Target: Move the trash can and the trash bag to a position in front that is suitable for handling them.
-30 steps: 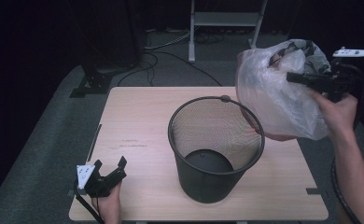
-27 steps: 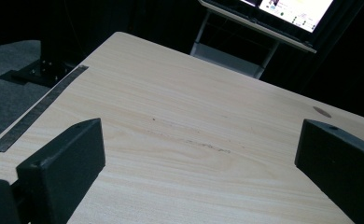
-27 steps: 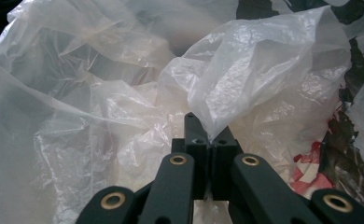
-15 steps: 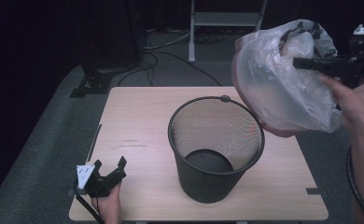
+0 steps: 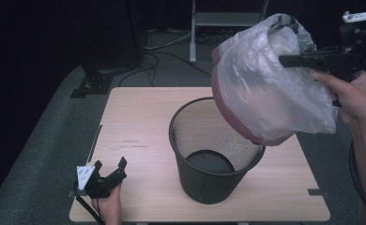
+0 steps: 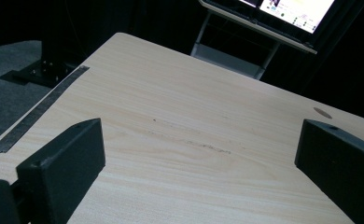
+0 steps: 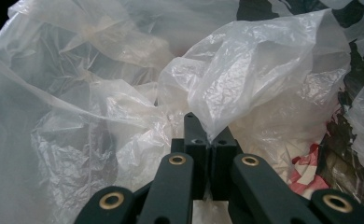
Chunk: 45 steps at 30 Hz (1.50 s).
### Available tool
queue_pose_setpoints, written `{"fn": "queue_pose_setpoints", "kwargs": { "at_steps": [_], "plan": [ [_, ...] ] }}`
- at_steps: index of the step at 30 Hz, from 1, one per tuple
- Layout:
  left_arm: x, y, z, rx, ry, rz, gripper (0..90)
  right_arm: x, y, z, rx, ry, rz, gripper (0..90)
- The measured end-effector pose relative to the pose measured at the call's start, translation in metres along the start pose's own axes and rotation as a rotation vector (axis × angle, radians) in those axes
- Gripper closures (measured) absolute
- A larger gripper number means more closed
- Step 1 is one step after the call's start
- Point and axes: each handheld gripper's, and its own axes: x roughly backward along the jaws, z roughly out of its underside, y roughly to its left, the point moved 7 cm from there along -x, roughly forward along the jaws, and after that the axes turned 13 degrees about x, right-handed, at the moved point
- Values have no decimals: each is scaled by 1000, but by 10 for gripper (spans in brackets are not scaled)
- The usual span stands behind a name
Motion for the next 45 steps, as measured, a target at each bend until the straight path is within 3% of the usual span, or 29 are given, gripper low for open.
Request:
{"fn": "queue_pose_setpoints", "kwargs": {
  "at_steps": [9,15,21,27,32,38,45],
  "plan": [
    [0,0,0,-3,1,2,5,-33,31,-8,27,61,-139,897],
    [0,0,-1,1,0,1,5,-55,48,-11,57,108,-189,897],
    [1,1,-2,5,-3,1,5,-72,59,-9,50,127,-249,897],
    [1,1,-2,6,-2,4,5,-86,64,-2,57,184,-258,897],
    [1,1,-3,9,-7,2,5,-90,67,-2,58,199,-265,897],
    [0,1,-2,6,0,5,5,-94,65,1,49,240,-240,897],
    [1,1,-2,4,-2,3,5,-119,68,19,45,328,-255,896]
  ]
}}
